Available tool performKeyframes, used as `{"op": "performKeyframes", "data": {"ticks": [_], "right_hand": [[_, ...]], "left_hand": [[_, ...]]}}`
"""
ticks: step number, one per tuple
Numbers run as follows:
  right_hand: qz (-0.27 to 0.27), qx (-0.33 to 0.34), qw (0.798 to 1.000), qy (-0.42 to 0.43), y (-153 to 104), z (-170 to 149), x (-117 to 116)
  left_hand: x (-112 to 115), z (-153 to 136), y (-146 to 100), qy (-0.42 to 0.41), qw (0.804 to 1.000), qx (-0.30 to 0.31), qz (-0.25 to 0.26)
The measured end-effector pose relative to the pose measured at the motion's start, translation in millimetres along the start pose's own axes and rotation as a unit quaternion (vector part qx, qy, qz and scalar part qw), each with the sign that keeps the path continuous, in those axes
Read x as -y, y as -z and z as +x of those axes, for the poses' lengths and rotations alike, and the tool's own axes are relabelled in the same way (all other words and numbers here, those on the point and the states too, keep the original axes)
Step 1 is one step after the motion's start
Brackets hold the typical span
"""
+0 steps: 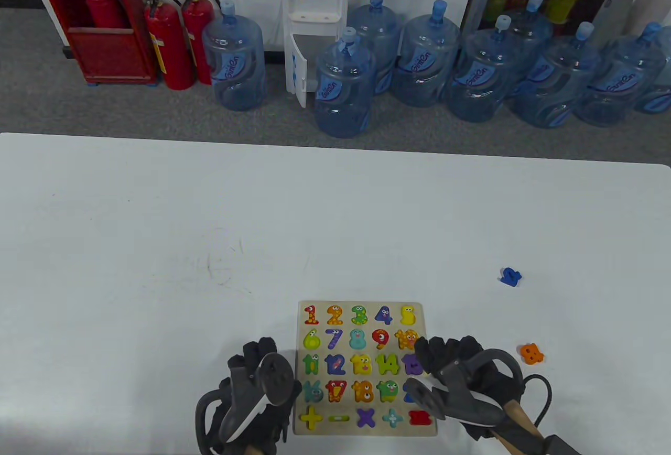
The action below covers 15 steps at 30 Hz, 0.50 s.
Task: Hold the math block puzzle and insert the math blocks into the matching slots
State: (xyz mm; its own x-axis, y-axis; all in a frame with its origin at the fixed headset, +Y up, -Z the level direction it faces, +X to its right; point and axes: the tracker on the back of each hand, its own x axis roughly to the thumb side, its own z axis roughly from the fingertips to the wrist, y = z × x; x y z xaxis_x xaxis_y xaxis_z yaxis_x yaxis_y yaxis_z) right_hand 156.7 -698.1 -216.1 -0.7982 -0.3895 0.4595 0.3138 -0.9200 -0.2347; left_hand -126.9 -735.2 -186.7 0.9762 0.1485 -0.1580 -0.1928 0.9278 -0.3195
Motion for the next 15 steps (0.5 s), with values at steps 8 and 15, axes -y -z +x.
{"op": "performKeyframes", "data": {"ticks": [8,15], "right_hand": [[-0.012,0.027,1.0,-0.001,21,38,25],[0.005,0.035,0.999,0.001,51,64,24]], "left_hand": [[1,1,0,-0.001,1.0,0.008,0.001],[1,1,-1,0.001,1.0,0.003,-0.002]]}}
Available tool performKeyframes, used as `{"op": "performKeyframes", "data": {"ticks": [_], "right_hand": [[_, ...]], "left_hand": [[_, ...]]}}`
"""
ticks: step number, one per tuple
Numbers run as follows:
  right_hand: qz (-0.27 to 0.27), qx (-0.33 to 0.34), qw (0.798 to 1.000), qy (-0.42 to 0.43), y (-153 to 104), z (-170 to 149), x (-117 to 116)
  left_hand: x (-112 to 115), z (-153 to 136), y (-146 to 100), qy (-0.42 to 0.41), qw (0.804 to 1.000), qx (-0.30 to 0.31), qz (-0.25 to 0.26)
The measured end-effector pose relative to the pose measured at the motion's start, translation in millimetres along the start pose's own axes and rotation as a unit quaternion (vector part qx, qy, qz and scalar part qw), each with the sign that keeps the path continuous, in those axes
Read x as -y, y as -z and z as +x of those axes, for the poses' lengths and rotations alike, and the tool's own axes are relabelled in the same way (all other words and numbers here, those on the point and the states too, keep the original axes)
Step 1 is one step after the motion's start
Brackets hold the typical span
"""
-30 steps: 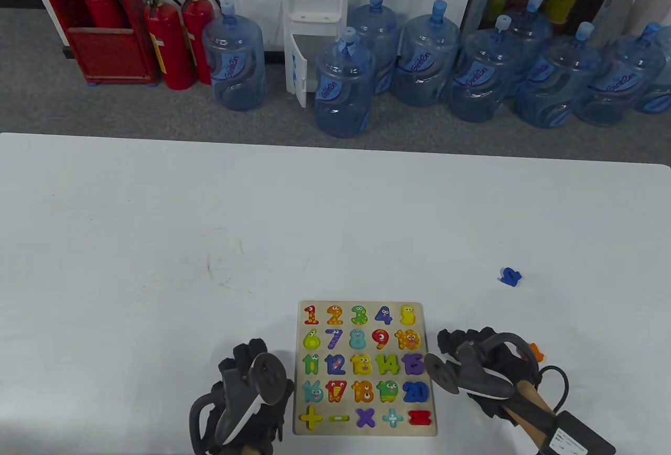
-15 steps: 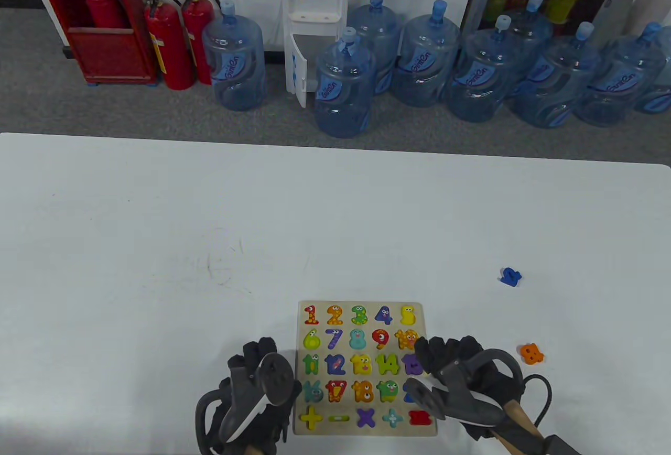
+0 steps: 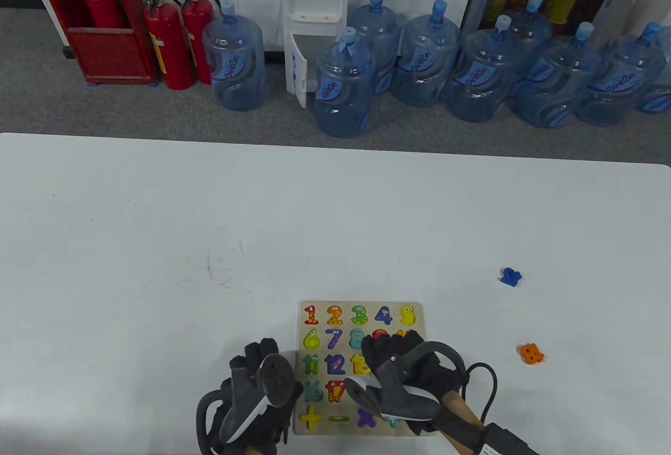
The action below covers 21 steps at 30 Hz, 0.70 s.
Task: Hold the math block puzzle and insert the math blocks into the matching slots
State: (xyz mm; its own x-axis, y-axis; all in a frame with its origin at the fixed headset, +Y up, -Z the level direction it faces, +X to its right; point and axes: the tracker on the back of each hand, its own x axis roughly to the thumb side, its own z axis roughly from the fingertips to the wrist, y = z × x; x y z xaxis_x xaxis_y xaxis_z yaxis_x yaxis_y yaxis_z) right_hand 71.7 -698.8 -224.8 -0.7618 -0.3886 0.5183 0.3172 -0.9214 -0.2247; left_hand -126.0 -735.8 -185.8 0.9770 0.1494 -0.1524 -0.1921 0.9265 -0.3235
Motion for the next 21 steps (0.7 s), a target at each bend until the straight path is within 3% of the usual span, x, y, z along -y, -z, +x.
{"op": "performKeyframes", "data": {"ticks": [9,21], "right_hand": [[0.034,0.003,0.999,0.013,25,18,-25],[0.037,0.0,0.999,0.008,27,20,-26]], "left_hand": [[0,-1,-1,0.0,1.0,-0.005,-0.003],[1,-1,-1,0.0,1.0,-0.005,-0.004]]}}
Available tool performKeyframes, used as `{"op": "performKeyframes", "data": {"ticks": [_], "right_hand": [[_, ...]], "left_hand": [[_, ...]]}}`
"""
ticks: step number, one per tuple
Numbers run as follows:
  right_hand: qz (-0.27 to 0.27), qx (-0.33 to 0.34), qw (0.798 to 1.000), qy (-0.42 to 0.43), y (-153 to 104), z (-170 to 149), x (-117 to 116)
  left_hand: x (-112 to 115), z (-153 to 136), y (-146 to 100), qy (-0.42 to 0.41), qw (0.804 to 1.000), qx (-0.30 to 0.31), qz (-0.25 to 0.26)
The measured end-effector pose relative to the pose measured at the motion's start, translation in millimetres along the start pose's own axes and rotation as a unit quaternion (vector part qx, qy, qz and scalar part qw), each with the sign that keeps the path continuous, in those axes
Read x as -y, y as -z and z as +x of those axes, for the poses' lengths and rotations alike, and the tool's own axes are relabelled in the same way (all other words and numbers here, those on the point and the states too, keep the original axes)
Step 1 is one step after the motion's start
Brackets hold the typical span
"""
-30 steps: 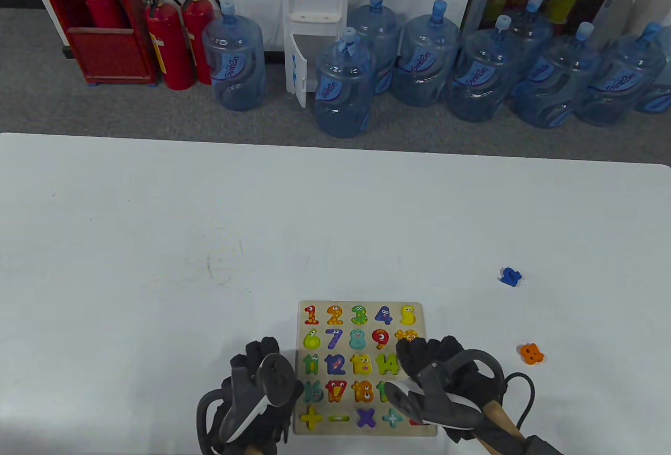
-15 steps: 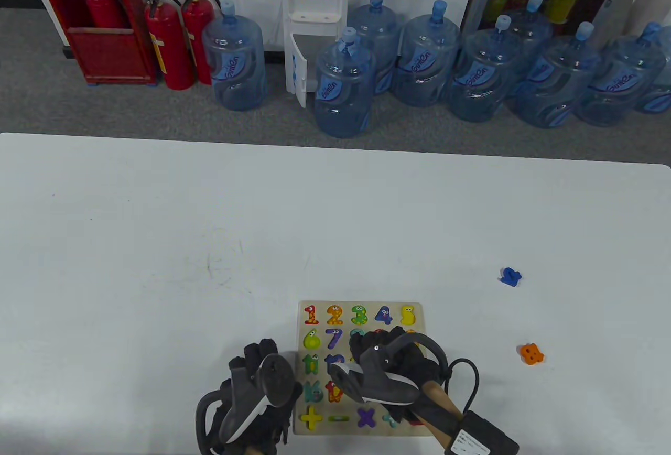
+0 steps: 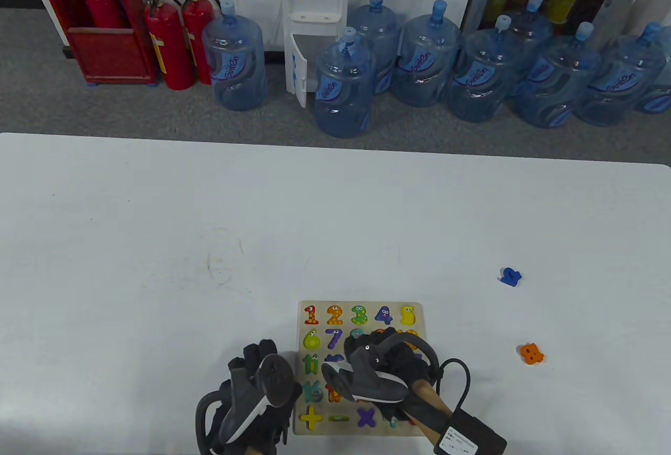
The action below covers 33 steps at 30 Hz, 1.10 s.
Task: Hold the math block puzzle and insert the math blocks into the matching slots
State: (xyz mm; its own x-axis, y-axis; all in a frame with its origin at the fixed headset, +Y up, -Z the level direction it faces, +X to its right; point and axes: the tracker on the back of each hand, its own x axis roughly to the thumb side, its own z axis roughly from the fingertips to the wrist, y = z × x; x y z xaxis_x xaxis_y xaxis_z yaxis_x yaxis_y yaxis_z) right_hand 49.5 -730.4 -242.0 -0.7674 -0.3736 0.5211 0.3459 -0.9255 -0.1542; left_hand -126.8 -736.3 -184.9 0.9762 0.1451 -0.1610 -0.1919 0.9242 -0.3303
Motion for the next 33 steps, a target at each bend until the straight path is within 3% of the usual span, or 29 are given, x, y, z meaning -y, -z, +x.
{"op": "performKeyframes", "data": {"ticks": [5,12,15,18,23,27,33], "right_hand": [[-0.021,-0.014,1.0,0.01,-7,-17,10],[-0.042,-0.081,0.995,0.029,-40,-88,11],[-0.02,-0.136,0.99,0.032,-61,-130,-6],[0.069,-0.224,0.972,0.028,-85,-177,-42],[0.132,-0.309,0.941,0.037,-111,-223,-91],[0.186,-0.302,0.927,0.121,-115,-233,-112],[0.147,-0.305,0.938,0.075,-112,-229,-112]], "left_hand": [[0,0,0,-0.002,1.0,0.001,0.0],[1,-1,1,-0.003,1.0,0.001,-0.001],[1,-1,0,-0.005,1.0,-0.001,-0.004],[0,-1,0,-0.006,1.0,0.002,-0.001],[0,0,0,-0.008,1.0,0.006,-0.007],[1,-1,0,-0.017,1.0,0.011,-0.006],[2,-1,0,-0.015,1.0,0.01,-0.006]]}}
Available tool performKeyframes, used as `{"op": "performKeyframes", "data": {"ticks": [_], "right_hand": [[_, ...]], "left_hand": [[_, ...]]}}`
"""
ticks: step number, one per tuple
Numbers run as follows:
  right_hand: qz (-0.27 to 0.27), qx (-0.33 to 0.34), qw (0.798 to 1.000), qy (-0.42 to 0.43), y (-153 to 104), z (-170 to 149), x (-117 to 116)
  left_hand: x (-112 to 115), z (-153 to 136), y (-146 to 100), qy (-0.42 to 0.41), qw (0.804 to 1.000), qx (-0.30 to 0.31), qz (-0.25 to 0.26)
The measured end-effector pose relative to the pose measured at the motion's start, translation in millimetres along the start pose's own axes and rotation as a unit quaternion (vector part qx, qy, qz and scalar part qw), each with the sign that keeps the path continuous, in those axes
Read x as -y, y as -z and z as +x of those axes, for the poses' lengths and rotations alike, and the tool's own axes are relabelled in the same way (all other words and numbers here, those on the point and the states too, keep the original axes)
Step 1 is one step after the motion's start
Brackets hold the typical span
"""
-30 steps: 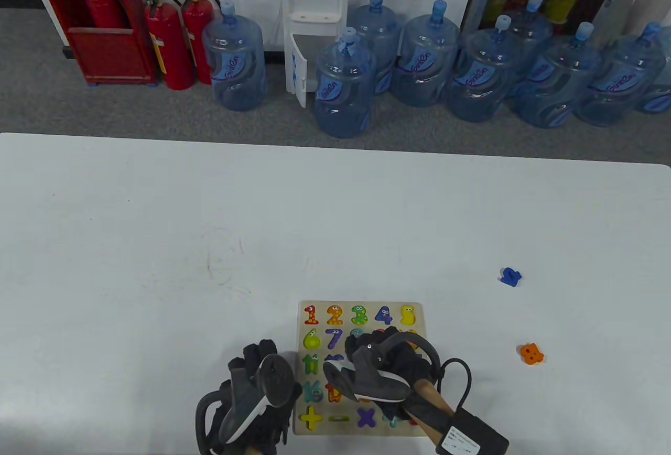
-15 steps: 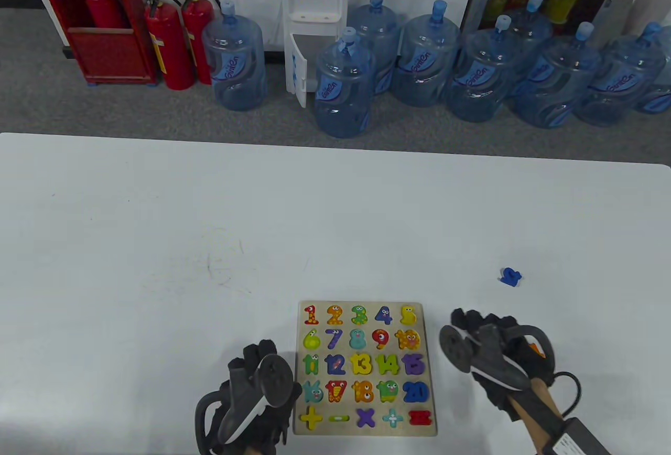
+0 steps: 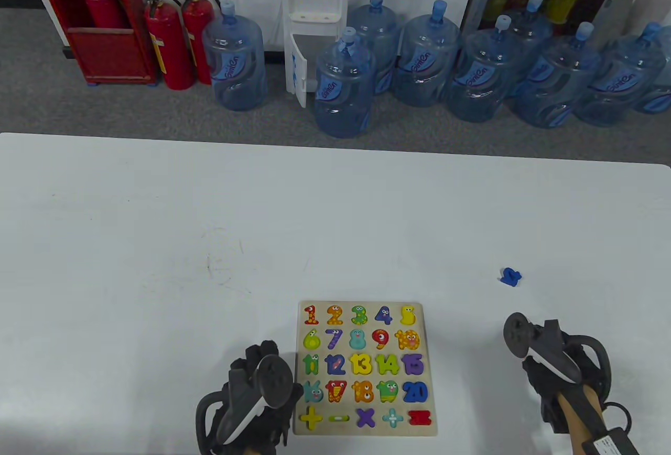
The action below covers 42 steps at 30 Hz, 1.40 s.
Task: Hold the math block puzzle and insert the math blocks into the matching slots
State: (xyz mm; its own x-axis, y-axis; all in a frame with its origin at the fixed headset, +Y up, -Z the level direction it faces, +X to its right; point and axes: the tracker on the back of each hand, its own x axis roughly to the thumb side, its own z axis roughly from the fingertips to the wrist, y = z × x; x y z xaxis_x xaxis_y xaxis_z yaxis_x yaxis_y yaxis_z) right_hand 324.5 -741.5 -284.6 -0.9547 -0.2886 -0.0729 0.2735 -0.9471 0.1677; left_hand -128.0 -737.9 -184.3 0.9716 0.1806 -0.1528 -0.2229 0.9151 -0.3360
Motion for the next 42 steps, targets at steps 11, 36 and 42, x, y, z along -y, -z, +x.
{"op": "performKeyframes", "data": {"ticks": [11,36,42], "right_hand": [[-0.05,0.062,0.996,-0.051,-16,33,6],[-0.029,0.075,0.996,-0.048,-21,44,13],[-0.056,0.061,0.993,-0.079,-26,56,13]], "left_hand": [[1,-2,2,0.003,1.0,-0.015,-0.007],[2,-3,0,0.006,1.0,-0.023,0.005],[2,-2,0,0.005,1.0,-0.018,0.001]]}}
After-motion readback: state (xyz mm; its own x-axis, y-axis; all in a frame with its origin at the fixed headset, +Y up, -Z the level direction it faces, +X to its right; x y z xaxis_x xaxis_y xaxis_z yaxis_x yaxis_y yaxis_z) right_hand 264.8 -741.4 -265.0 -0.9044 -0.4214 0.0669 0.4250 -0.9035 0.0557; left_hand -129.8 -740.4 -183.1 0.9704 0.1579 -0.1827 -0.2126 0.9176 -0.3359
